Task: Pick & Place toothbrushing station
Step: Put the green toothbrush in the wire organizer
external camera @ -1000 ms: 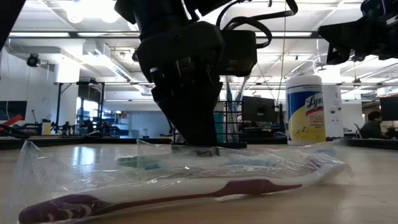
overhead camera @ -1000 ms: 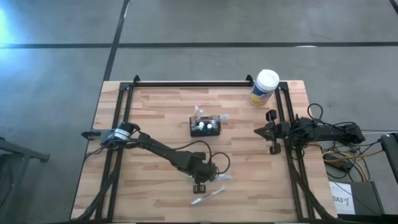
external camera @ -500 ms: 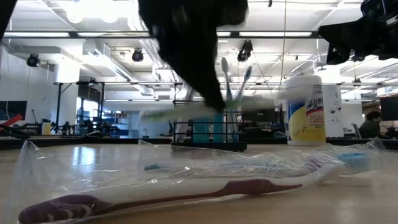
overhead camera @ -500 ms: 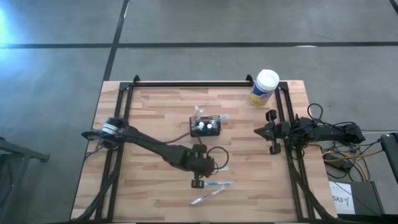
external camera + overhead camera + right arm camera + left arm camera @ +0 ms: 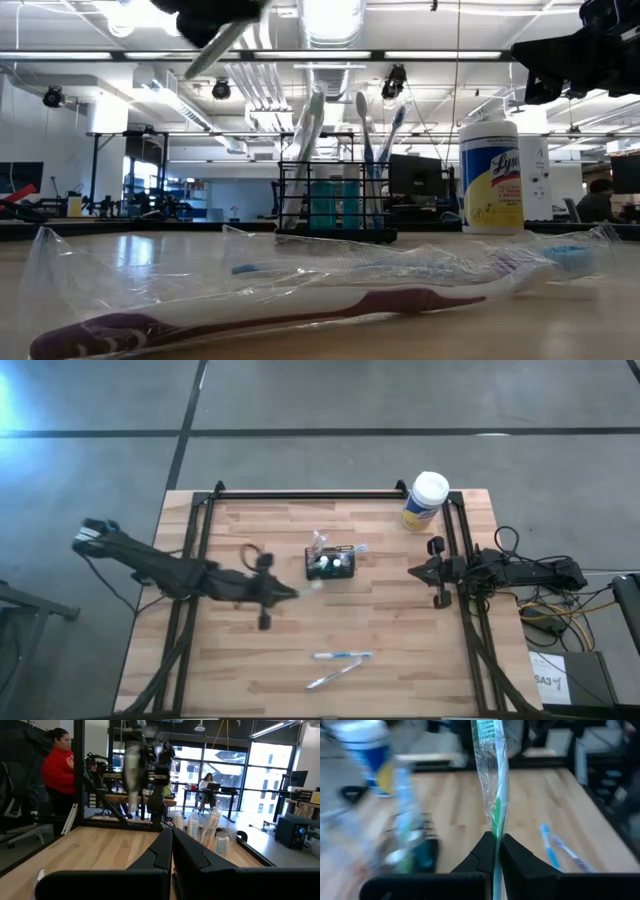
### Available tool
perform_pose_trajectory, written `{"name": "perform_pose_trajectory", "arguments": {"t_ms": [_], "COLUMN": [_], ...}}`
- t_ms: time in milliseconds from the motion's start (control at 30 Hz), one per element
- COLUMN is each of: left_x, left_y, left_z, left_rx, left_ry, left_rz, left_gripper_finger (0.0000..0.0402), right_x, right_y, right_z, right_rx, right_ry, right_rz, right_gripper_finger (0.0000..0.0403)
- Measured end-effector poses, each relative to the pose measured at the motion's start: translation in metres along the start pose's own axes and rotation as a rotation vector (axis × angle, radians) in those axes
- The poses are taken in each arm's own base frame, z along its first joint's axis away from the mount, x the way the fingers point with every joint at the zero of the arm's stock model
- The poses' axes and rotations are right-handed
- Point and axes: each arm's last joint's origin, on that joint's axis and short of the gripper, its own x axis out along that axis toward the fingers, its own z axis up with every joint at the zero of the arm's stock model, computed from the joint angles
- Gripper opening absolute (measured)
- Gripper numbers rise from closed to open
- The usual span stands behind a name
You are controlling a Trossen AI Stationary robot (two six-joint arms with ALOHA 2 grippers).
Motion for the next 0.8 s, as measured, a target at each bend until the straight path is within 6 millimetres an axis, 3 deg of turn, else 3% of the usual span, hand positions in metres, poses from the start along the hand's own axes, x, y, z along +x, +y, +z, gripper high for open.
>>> {"name": "perform_pose_trajectory", "arguments": {"t_ms": [200,367,800], "left_x": [-0.043,-0.06,-0.066], "left_y": [0.025,0.035,0.043], "left_z": [-0.052,-0.084,-0.119], "left_rx": [-0.07,-0.127,-0.157], "left_ry": [-0.196,-0.329,-0.344], "left_rz": [0.055,0.05,0.101], "left_gripper_finger": [0.0015,0.0015,0.0015], "right_x": [0.0,0.0,0.0], "right_y": [0.0,0.0,0.0], "right_z": [0.001,0.001,0.0], "right_rx": [-0.002,-0.002,-0.002], "right_ry": [-0.005,-0.006,-0.004], "right_rz": [-0.003,-0.003,-0.003], "right_gripper_finger": [0.0008,0.0008,0.0008]}}
